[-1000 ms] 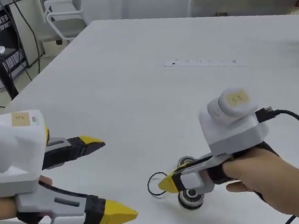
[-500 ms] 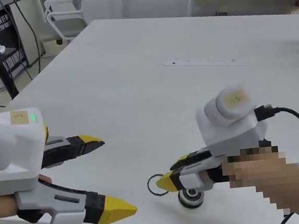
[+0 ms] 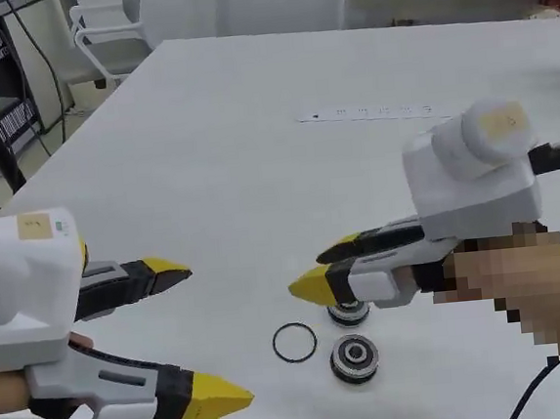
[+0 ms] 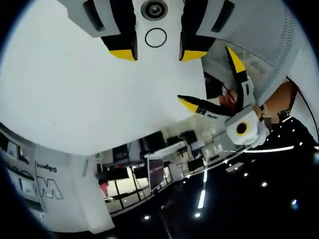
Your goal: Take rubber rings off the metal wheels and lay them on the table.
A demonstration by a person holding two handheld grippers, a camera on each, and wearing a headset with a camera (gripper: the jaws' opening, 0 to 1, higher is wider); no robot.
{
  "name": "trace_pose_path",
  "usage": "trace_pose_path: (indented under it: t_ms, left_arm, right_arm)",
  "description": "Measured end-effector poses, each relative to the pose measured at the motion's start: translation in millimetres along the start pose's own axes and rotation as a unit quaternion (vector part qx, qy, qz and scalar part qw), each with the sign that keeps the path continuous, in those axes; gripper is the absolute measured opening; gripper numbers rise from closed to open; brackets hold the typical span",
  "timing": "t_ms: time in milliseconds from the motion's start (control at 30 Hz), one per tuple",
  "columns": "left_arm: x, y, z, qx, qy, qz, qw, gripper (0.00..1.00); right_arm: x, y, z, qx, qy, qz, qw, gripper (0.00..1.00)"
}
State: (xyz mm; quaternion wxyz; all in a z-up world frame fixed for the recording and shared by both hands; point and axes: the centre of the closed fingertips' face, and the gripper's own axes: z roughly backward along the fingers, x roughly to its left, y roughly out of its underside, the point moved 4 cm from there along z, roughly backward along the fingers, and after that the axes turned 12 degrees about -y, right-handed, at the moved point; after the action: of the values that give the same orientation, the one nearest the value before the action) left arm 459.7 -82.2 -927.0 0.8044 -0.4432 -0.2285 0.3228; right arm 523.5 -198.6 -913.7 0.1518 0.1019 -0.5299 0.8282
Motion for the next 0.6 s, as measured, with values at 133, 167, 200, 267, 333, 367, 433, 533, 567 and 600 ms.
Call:
trace_pose_path:
  t_ms: [133,167,200,267,333,367,433,533,567,600]
  left_arm:
    - [-0.7,0.9,-0.7,0.005,0.003,-0.006,1.0,0.87]
    - [-0.8,0.5,-0.7,0.005,0.003,-0.009,0.9999,0.87]
    - [-0.8,-0.7,-0.4,0.003,0.003,-0.017,0.9998,0.87]
    - [-0.8,-7.4,0.3,-0.013,0.002,-0.03,0.9995,0.86]
    - [-2.5,-11.4,0.3,-0.016,0.008,-0.029,0.9994,0.86]
    - [-3.7,-12.5,0.1,-0.014,0.012,-0.032,0.9993,0.87]
    - [-7.6,-20.8,0.6,-0.016,0.021,-0.043,0.9987,0.87]
    - [-13.6,-45.3,0.6,-0.047,0.042,-0.065,0.9959,0.86]
    - [-12.9,-53.8,-1.3,-0.052,0.042,-0.076,0.9949,0.85]
    - [-11.5,-59.4,-3.4,-0.055,0.041,-0.085,0.994,0.85]
  right_arm:
    - [3.6,-8.9,13.6,-0.02,-0.002,0.016,0.9997,0.34]
    - [5.2,-10.1,16.8,-0.021,-0.005,0.02,0.9996,0.34]
    - [5.9,-10.6,18.9,-0.021,-0.005,0.022,0.9995,0.34]
    - [6.4,-11.0,25.0,-0.021,-0.002,0.028,0.9994,0.34]
    - [5.9,-10.2,31.8,-0.027,0.001,0.026,0.9993,0.35]
    - [5.4,-9.4,34.5,-0.029,0.002,0.024,0.9993,0.35]
    - [3.8,-5.7,40.3,-0.032,0.008,0.018,0.9993,0.35]
    - [2.0,2.9,44.7,-0.03,0.014,0.005,0.9994,0.36]
    - [1.5,4.7,45.2,-0.028,0.016,0.003,0.9995,0.36]
    - [1.0,5.3,45.4,-0.025,0.019,0.0,0.9995,0.36]
